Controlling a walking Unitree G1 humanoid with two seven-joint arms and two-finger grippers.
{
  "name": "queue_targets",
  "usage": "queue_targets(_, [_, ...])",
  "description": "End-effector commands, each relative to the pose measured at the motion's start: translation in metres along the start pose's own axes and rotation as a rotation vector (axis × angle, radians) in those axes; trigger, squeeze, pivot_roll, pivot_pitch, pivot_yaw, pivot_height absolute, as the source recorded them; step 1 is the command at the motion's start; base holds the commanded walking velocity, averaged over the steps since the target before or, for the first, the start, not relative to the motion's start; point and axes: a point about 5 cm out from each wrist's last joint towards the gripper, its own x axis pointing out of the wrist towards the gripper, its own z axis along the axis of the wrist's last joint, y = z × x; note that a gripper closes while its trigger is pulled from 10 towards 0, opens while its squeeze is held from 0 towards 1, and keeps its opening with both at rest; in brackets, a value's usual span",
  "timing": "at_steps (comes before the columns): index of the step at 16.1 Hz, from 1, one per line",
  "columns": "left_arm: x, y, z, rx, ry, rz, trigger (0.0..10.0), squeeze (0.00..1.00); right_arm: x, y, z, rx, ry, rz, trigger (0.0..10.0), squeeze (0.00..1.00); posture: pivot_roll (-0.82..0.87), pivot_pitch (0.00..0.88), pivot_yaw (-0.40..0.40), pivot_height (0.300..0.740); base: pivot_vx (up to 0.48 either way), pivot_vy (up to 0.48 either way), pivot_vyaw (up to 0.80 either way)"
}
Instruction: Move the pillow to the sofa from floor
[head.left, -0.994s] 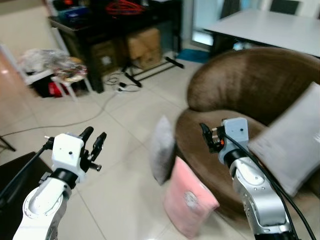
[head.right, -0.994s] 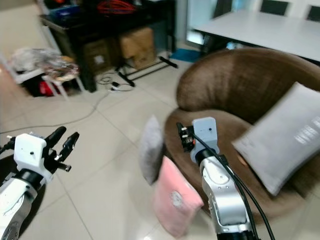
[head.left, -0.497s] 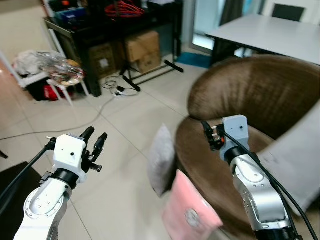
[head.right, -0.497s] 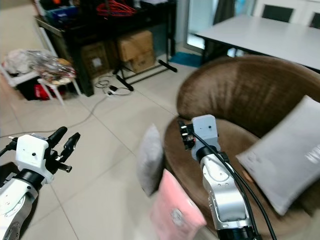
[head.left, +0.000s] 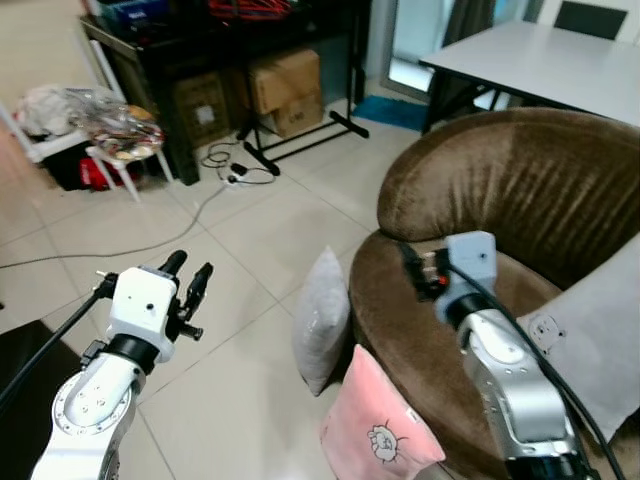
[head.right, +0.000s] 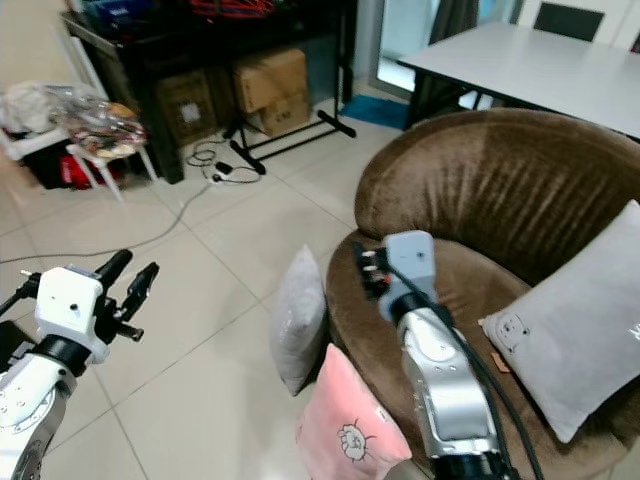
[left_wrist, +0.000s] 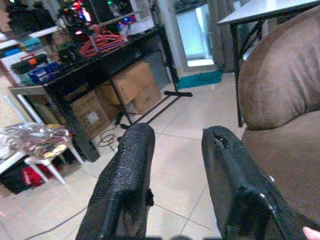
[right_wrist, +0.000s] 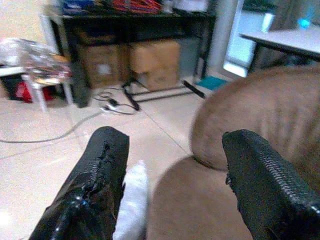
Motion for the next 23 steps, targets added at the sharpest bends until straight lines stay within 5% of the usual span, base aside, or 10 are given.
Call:
queue_targets(1, [-0.001,0.001,-0.004,0.011,0.020,0.007,10.0,0.00,0.002,-0.001,0.002,0.002,-0.008,0.003,10.0,0.00,-0.04,0.000,0.040,0.675,0.000,0.000,0.00])
queue_targets(12, [-0.001,0.000,-0.003,0.022,0.008,0.020,10.0,0.00,0.010,-0.001,0.006,-0.008,-0.022,0.021,10.0,0.00,-0.03,0.000,0.023,0.570,0.000,0.000,0.00])
queue_targets(23, [-0.002,0.000,-0.005,-0.003,0.015,0.054,10.0,0.00,0.012,0.002,-0.001,-0.027,0.009,0.016,10.0,0.00,-0.02,0.000,-0.002,0.565,0.097,0.000,0.00])
